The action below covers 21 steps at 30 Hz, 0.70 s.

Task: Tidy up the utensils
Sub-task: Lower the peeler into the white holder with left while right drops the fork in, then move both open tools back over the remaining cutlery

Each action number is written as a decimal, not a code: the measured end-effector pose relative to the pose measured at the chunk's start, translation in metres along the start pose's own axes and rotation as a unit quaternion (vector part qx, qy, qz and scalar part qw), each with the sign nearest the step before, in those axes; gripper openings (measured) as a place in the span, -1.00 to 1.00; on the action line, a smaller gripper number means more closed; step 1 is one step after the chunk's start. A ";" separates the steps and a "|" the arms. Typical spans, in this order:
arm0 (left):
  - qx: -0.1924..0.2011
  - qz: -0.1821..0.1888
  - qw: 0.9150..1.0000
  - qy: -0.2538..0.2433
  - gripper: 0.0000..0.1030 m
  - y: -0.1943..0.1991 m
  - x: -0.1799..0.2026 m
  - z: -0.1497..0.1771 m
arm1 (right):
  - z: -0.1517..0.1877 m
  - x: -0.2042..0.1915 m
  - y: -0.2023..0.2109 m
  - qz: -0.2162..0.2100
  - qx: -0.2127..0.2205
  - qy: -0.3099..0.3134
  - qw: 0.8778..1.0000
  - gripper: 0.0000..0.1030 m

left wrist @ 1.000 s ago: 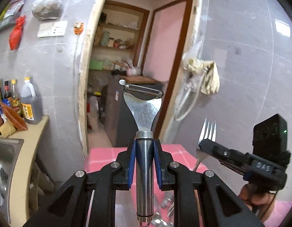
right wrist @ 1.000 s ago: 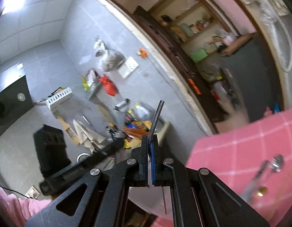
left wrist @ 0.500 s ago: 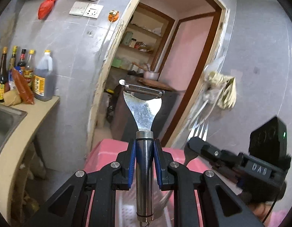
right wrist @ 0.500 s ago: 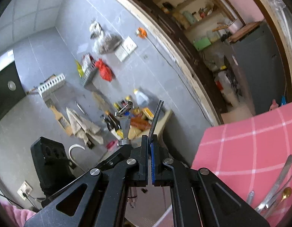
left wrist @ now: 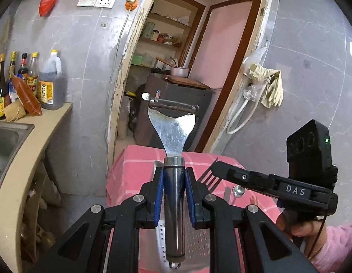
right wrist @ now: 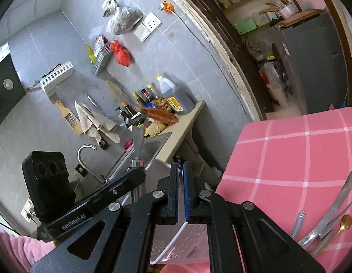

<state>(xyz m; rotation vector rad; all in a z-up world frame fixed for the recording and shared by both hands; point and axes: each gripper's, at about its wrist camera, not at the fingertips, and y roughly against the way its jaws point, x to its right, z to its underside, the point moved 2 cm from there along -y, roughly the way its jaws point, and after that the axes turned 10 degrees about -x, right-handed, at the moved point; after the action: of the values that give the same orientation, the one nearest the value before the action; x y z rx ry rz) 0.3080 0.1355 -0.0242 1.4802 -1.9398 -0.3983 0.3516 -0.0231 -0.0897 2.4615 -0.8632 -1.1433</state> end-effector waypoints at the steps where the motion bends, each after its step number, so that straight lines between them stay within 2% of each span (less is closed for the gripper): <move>1: -0.003 -0.003 1.000 0.003 -0.65 0.000 -0.001 0.000 | 0.001 0.001 0.000 -0.001 -0.002 -0.001 1.000 -0.89; 3: -0.012 0.000 1.000 0.010 -0.65 -0.002 -0.003 0.002 | -0.001 -0.001 0.002 0.000 -0.002 -0.001 1.000 -0.88; 6: -0.017 0.000 1.000 0.009 -0.63 -0.002 0.000 0.005 | 0.000 -0.001 0.006 0.008 0.002 0.002 1.000 -0.76; 10: -0.015 -0.005 1.000 0.006 -0.49 0.000 0.005 0.007 | 0.000 -0.001 0.021 0.024 0.018 0.001 1.000 -0.44; 12: -0.014 -0.005 1.000 0.013 -0.45 0.003 0.007 0.007 | 0.000 -0.002 0.030 0.034 0.026 0.000 0.999 -0.41; 14: -0.007 -0.010 1.000 0.019 -0.35 0.009 0.010 0.007 | 0.000 -0.002 0.045 0.052 0.041 0.002 0.998 -0.18; 16: 0.008 -0.018 0.999 0.025 -0.05 0.017 0.015 0.007 | 0.003 -0.002 0.064 0.076 0.064 0.006 0.995 0.03; 18: 0.022 -0.024 0.999 0.027 0.08 0.024 0.020 0.006 | 0.003 -0.003 0.080 0.096 0.080 0.008 0.992 0.15; 20: 0.034 -0.044 0.998 0.019 0.28 0.030 0.032 0.005 | 0.005 -0.002 0.101 0.122 0.100 0.011 0.987 0.37; 21: 0.040 -0.054 0.998 0.014 0.45 0.032 0.037 0.004 | 0.006 -0.002 0.110 0.133 0.109 0.012 0.985 0.44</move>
<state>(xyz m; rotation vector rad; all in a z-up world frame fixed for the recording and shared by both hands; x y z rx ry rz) 0.2761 0.1101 0.0039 1.6399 -1.8789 -0.3498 0.3024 -0.1075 -0.0384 2.4218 -1.3269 -0.9671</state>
